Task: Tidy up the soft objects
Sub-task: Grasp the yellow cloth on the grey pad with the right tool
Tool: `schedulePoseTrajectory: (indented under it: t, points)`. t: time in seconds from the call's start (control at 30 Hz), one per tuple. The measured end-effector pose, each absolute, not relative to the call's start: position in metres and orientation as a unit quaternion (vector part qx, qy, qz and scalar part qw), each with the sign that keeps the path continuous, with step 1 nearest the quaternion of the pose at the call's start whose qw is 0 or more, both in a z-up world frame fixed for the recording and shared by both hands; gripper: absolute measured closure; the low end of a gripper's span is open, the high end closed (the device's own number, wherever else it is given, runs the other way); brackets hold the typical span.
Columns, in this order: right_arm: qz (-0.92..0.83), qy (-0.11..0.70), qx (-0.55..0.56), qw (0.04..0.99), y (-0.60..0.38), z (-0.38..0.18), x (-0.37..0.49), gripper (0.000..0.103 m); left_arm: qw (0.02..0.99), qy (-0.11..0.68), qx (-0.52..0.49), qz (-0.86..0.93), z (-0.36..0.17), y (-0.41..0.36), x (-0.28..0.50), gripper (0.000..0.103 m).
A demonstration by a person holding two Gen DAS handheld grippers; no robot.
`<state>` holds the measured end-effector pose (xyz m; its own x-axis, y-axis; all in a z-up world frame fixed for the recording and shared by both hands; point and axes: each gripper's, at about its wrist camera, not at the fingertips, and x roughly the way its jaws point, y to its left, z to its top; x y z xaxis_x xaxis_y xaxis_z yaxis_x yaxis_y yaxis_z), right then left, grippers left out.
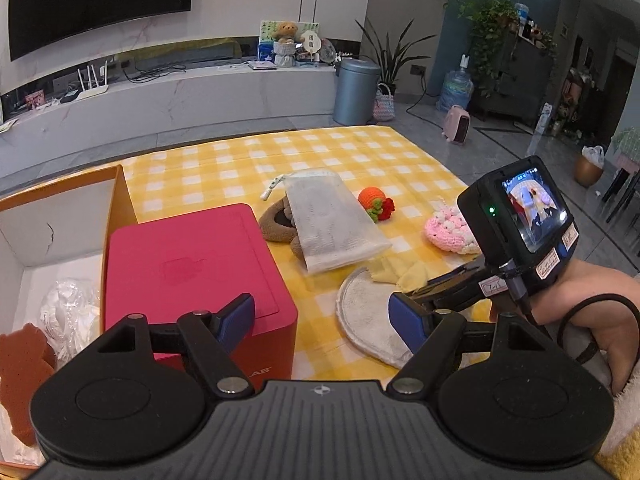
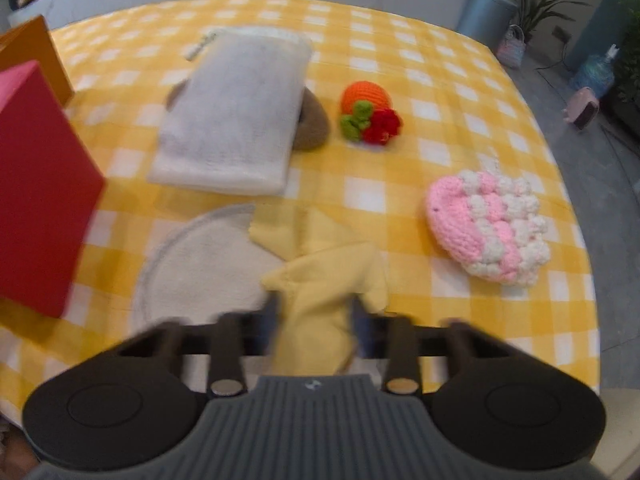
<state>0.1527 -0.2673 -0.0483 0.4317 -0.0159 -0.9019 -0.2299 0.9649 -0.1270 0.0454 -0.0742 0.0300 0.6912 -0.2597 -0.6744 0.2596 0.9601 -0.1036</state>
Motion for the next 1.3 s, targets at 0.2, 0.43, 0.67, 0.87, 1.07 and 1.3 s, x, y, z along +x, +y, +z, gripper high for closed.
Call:
schedulePoseTrajectory:
  t: [0.2,0.43,0.67,0.87,1.07,1.3]
  points:
    - [0.052,0.513,-0.112,0.849,-0.270,-0.040,0.145,0.099,0.921,0.365,-0.009,-0.139,0.032,-0.065,0.043,0.013]
    - [0.089,0.483,-0.021,0.871,-0.289,-0.013,0.135,0.099,0.920,0.365,0.003,-0.146,0.034,-0.069,0.041,0.013]
    - [0.135,0.461,0.046,0.876,-0.298,0.002,0.132,0.099,0.917,0.373,0.004,-0.143,0.027,-0.071,0.042,0.013]
    - [0.132,0.504,0.011,0.854,-0.287,-0.022,0.142,0.096,0.917,0.374,0.006,-0.138,0.030,-0.071,0.041,0.013]
    - [0.118,0.528,-0.033,0.840,-0.274,-0.041,0.150,0.082,0.917,0.375,0.011,-0.136,0.030,-0.071,0.040,0.013]
    - [0.106,0.532,-0.041,0.839,-0.275,-0.051,0.158,0.074,0.916,0.376,0.018,-0.134,0.033,-0.072,0.035,0.013]
